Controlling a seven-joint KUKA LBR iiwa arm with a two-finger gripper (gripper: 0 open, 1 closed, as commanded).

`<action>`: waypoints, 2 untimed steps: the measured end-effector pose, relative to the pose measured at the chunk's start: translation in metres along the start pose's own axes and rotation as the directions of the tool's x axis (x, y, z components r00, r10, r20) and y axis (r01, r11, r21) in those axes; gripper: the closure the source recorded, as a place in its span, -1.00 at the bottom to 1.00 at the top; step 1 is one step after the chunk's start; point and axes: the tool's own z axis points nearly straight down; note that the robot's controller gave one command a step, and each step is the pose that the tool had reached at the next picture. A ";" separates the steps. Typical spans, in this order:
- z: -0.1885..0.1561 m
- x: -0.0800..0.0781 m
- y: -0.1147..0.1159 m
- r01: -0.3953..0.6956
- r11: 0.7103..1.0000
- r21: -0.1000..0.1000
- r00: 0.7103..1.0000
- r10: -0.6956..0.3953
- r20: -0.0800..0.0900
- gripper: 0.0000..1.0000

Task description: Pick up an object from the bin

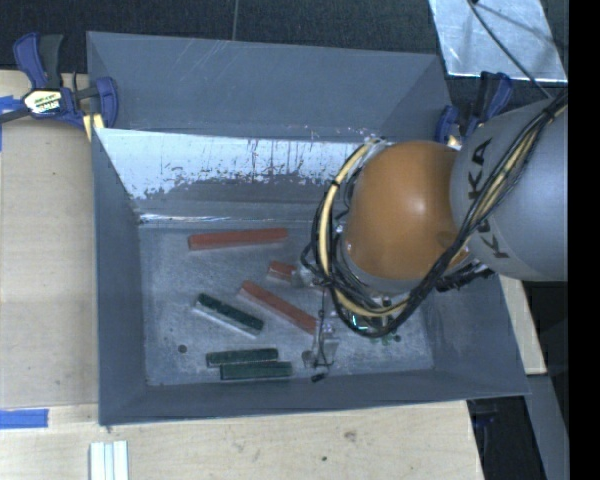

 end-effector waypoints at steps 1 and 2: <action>0.098 -0.033 -0.034 -0.066 0.998 -0.001 0.998 0.066 0.008 -1.00; 0.093 -0.034 -0.033 -0.065 0.998 -0.002 0.998 0.065 0.013 1.00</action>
Offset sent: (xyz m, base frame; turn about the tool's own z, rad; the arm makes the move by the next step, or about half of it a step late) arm 0.0311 -0.0334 -0.0948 0.0641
